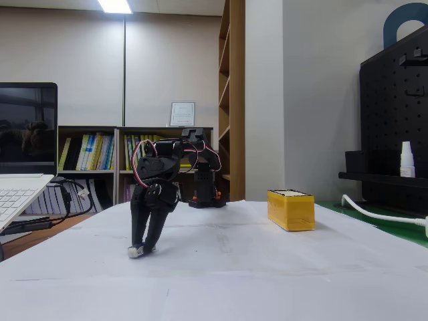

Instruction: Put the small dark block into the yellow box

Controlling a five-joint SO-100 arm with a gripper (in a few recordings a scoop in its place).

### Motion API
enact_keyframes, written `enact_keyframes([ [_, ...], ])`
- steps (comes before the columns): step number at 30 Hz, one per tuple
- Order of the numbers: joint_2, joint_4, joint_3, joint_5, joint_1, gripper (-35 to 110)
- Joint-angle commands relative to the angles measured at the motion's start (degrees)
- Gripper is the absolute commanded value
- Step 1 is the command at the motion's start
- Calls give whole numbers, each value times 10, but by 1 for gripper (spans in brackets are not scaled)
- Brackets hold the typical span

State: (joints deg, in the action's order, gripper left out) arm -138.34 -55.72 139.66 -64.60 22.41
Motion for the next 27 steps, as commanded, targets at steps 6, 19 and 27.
enact_keyframes([
  [6, 99, -10, 75, 13, 1, 0],
  [19, 297, -182, 257, 95, -25, 0],
  [27, 530, -245, 74, 93, -157, 0],
])
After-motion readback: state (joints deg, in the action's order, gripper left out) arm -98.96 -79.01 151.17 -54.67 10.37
